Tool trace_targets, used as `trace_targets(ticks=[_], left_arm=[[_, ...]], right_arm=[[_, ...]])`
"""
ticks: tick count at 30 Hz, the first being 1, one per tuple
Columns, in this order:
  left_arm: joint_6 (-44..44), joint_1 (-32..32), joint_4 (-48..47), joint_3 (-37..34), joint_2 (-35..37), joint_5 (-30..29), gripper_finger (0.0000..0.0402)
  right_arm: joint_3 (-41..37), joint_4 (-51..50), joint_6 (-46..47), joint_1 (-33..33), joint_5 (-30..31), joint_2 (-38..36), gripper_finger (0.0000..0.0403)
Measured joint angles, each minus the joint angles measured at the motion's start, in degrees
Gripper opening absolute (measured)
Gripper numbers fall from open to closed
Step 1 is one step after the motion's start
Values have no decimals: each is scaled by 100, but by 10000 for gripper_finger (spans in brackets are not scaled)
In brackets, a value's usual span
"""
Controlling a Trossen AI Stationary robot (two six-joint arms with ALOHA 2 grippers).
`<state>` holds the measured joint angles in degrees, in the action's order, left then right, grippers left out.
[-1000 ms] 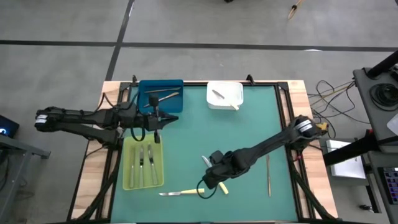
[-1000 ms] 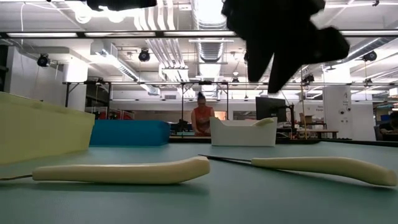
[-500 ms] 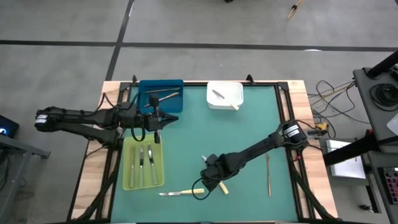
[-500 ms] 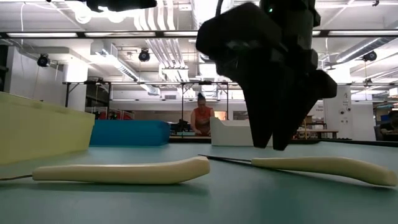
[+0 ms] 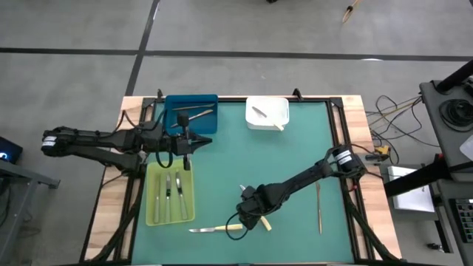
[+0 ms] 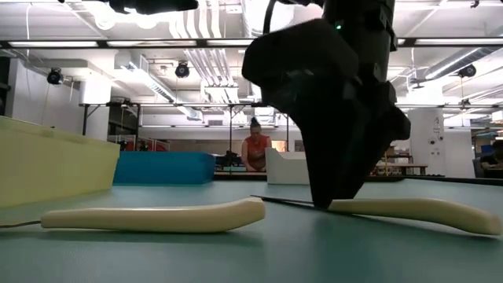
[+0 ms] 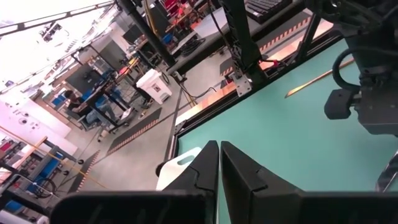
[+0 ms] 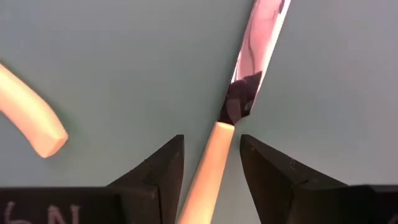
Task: Sort silverware by color (type)
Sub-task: Put the right yellow knife into the white bin
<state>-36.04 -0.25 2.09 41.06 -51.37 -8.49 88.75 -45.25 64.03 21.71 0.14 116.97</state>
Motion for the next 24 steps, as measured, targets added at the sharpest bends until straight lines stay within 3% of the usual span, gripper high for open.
trace_targets(ticks=[8,24], left_arm=[[32,0,4,-29,0,2,0],[34,0,2,-33,0,4,0]], right_arm=[[16,26,-170,-12,5,142,143],[6,-85,-9,-37,27,659,39]])
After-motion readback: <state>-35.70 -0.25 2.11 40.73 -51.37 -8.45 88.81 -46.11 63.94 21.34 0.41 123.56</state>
